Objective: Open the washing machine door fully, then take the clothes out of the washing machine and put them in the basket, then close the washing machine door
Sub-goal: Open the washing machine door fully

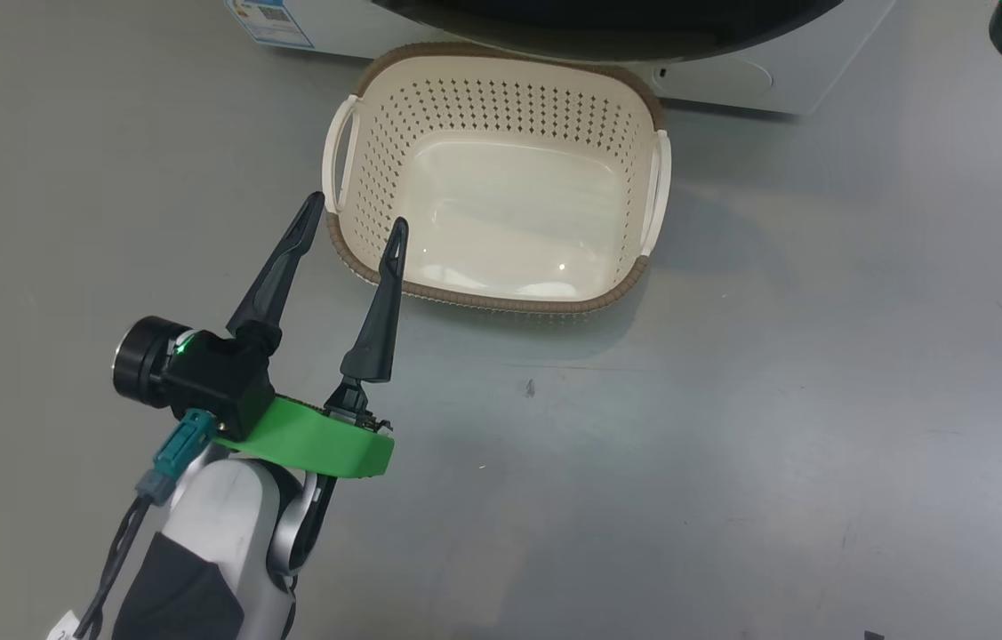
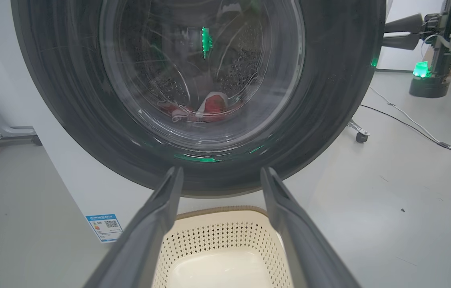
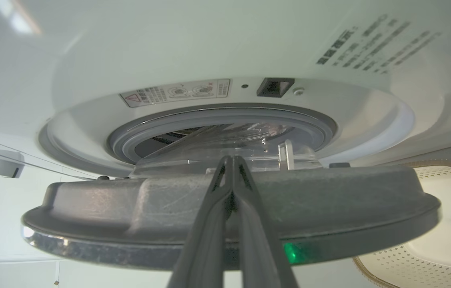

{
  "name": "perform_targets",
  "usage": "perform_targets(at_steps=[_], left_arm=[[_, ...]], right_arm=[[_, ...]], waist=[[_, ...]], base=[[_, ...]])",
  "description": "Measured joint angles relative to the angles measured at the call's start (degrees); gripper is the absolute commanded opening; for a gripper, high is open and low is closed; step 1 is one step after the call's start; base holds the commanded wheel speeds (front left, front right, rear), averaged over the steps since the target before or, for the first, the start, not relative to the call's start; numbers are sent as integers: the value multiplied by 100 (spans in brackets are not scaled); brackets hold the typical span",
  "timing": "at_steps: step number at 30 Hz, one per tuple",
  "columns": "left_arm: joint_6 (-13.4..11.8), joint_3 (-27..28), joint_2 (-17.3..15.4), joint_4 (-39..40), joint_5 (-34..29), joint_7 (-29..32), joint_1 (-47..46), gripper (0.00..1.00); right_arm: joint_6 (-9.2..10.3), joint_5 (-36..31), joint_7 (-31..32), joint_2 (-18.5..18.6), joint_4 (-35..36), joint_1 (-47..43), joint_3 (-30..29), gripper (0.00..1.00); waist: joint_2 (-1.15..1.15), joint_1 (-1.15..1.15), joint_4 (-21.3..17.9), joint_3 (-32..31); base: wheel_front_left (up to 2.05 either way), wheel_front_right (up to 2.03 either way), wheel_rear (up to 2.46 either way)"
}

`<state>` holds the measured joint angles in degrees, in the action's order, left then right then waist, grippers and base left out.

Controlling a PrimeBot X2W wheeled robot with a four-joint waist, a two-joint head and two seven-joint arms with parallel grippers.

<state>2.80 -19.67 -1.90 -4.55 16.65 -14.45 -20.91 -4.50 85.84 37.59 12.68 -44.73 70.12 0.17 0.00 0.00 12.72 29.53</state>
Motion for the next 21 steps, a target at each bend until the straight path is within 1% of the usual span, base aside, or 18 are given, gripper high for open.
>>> perform_targets(at_steps=[2,10,11,21], left_arm=[[0,-2,0,-41,-3,0,4,100],[1,-8,0,-181,-59,0,71,100],[1,-19,0,-223,-59,0,115,100],[2,-7,-1,-315,-110,0,243,100]], right_arm=[[-48,66,102,-7,-40,-77,14,0],[-100,171,411,-152,-169,-417,109,0],[-138,187,487,-183,-177,-503,130,0],[-194,290,855,-346,-179,-936,250,0]], waist=[[0,0,-18,-55],[0,0,-100,-302],[0,0,-120,-363],[0,0,-197,-681]], base=[[0,0,0],[0,0,0],[0,0,0],[0,0,0]])
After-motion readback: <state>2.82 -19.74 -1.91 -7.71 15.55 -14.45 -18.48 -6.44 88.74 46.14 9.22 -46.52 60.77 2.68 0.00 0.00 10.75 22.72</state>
